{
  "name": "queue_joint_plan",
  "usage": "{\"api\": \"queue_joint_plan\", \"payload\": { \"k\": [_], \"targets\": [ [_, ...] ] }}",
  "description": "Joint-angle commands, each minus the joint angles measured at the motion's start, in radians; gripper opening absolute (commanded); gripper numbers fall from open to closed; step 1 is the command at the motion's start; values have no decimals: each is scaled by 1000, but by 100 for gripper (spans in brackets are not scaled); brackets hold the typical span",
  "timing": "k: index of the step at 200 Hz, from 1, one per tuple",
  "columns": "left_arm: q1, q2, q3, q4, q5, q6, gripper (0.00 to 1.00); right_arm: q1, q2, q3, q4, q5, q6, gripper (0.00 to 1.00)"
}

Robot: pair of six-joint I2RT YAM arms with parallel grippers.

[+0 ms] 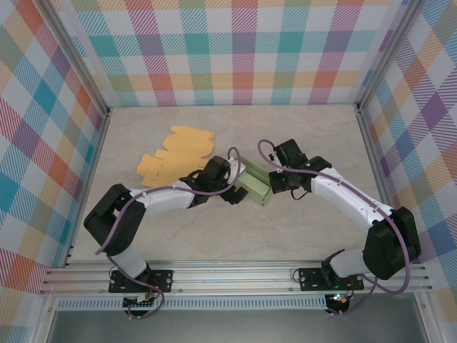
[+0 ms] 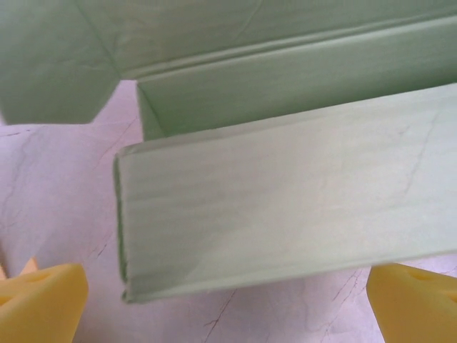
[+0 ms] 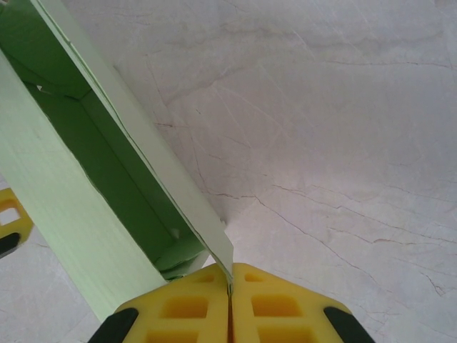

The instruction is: Fold the paper box

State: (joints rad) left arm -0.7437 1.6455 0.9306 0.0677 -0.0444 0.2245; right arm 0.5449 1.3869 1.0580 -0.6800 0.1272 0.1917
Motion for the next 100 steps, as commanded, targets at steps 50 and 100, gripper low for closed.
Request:
{"api": "queue_joint_plan", "payload": {
  "k": [50,100],
  "targets": [
    [31,-175,6,-66,-14,20,100,10,9,34,-24,-2,-39,10],
    [162,-146,142,-222,280,74,86,12,16,28,-10,-7,-44,9]
  ]
}}
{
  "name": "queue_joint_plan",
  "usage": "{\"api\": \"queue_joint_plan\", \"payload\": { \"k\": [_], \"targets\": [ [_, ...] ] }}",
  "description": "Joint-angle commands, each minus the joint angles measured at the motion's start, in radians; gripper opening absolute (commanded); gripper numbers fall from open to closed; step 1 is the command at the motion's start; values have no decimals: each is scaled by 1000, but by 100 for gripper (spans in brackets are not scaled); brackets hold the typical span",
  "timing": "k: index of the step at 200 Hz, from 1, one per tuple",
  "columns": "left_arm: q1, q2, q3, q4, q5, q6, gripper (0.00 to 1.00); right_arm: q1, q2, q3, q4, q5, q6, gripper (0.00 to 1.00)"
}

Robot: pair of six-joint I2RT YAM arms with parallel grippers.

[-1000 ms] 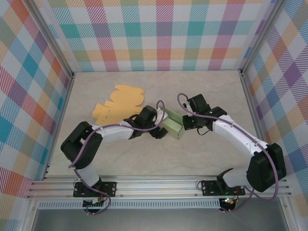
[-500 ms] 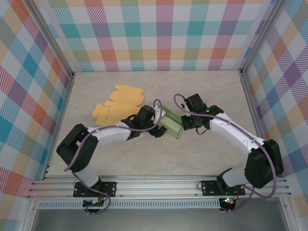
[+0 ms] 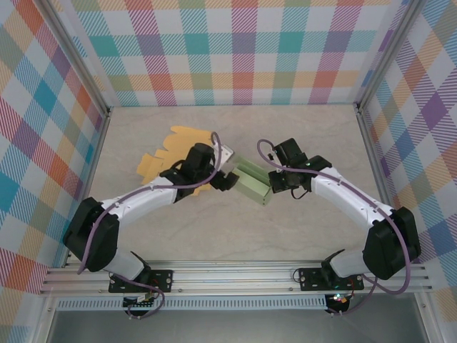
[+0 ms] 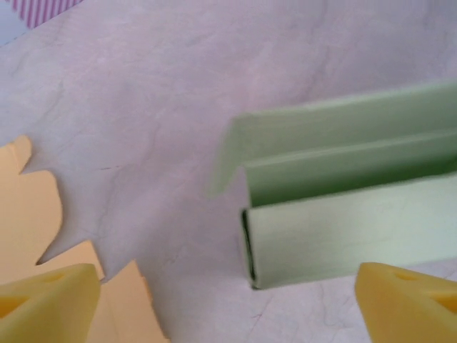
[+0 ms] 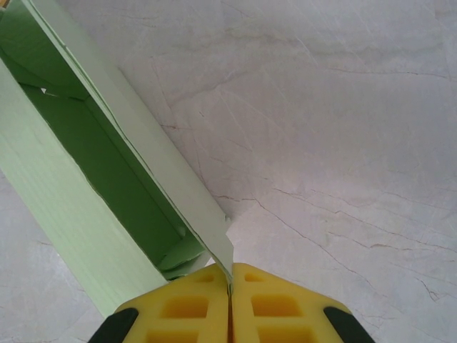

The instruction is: Fold the paper box

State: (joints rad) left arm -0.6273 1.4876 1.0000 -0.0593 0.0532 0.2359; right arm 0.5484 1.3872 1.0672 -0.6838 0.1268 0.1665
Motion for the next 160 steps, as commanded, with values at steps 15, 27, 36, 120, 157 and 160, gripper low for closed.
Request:
{"api": "queue_joint_plan", "payload": {
  "k": [15,27,36,120,157,160],
  "targets": [
    [48,30,78,-129,262,145,87,9,22,22,-6,-9,-20,9],
    [47,49,78,-151,285,188,90,8,28,25,-5,-8,-20,9],
    [47,64,68,-152,280,204,93,8,30,27,-6,-10,-20,9],
    [47,188,22,-5,230,172,93,8,36,48,-16,-22,-22,9],
    [47,218,34,36,264,118,85,8,33,46,-3,-72,1,9],
    [47,220,36,39,268,112,84,9,34,46,-1,-76,5,9]
  ]
}}
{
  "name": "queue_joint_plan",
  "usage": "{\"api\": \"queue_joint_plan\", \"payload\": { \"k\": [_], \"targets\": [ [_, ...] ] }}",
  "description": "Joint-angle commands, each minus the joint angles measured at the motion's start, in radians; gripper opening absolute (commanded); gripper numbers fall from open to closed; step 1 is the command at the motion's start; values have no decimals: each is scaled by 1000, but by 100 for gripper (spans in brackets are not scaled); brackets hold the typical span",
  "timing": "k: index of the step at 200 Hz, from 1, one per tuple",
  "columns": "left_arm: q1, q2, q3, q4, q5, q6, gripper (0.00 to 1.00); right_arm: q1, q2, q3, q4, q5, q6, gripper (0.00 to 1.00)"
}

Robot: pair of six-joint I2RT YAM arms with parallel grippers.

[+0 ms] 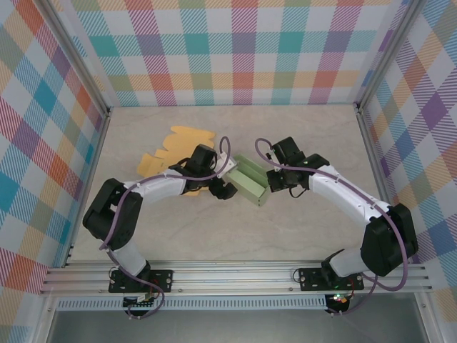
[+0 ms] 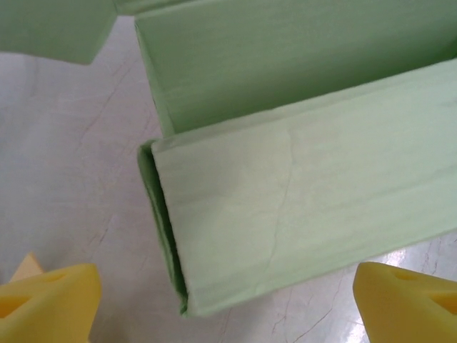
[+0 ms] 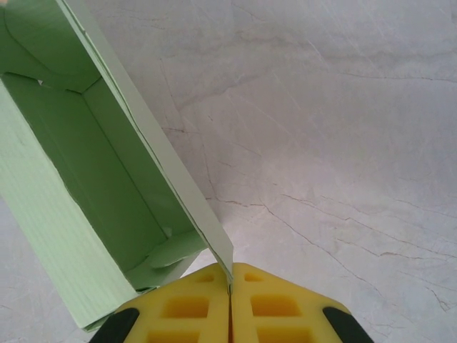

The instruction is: Fold the paper box

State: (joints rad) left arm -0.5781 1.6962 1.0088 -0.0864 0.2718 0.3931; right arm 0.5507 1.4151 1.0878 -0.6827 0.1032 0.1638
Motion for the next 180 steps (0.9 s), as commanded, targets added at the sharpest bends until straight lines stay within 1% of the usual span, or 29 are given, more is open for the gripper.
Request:
{"api": "queue_joint_plan", "payload": {
  "k": [1,8,21,26,37,45,58,64,82,87,126,180],
  "targets": [
    [-2,11,27,68,51,-47,84,6,7,26,-3,-53,9,9],
    [-3,15,30,71,58,-59,80,6,10,27,0,-62,21,9],
    [-5,23,34,81,66,-78,79,6,13,27,9,-79,38,9],
    [-6,26,34,85,72,-86,76,6,14,27,12,-84,44,9],
    [-9,32,36,96,81,-105,76,6,18,28,19,-94,50,9],
    [-12,40,41,101,85,-118,73,8,21,29,18,-95,55,9],
    [-19,51,43,110,75,-136,72,8,24,32,22,-97,63,9],
    [-23,55,44,117,73,-143,69,8,25,32,23,-99,67,9],
    [-36,76,46,148,55,-175,68,10,30,34,32,-113,76,9],
    [-41,83,49,151,49,-181,66,11,31,34,34,-115,78,9],
    [-64,108,63,184,-2,-236,66,15,35,34,35,-114,100,10],
    [-113,93,30,234,-32,-257,67,16,35,27,85,-103,180,10]
  ]
}}
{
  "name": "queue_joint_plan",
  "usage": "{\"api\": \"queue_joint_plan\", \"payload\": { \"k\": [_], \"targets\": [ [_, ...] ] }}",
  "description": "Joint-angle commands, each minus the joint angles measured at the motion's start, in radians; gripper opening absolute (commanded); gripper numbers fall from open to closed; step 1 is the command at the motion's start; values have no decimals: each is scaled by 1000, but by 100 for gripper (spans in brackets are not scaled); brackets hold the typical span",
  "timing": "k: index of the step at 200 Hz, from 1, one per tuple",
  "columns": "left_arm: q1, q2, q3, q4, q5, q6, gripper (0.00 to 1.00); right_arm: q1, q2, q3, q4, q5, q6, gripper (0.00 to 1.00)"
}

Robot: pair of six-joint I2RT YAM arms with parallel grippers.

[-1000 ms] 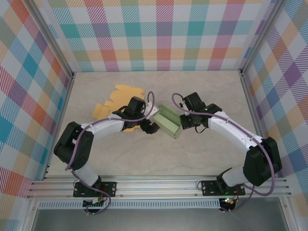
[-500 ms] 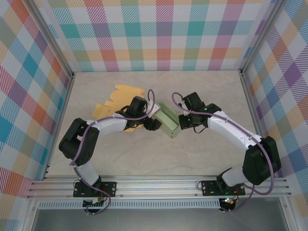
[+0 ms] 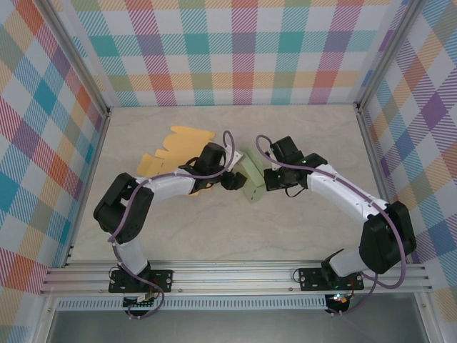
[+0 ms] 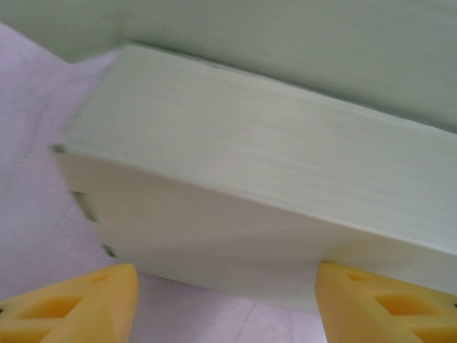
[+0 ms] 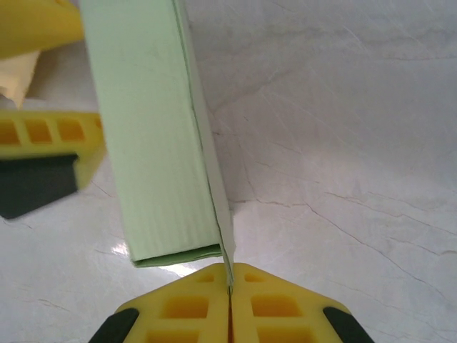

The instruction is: Fold the paper box

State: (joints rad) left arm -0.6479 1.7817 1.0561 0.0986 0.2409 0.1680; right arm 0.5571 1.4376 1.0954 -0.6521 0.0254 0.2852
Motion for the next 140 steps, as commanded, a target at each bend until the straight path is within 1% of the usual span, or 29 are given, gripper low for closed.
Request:
{"api": "queue_joint_plan", "payload": {
  "k": [1,26,72,97,118,128,140],
  "targets": [
    [-43,7,-19,50,-2,-33,67,9,12,20,56,-25,60,10],
    [-63,-5,-52,88,-4,-53,67,10,22,26,73,-26,52,12],
    [-97,-31,-117,180,-54,-92,67,10,52,57,60,-17,1,15],
    [-111,-20,-123,240,-89,-129,67,10,80,75,49,-3,-10,16],
    [-114,-33,-120,251,-110,-137,67,11,93,83,39,10,-14,17],
    [-115,-45,-118,240,-127,-137,67,11,92,83,37,14,-16,19],
    [-114,-55,-115,221,-142,-126,68,10,90,84,37,11,-19,25]
  ]
}}
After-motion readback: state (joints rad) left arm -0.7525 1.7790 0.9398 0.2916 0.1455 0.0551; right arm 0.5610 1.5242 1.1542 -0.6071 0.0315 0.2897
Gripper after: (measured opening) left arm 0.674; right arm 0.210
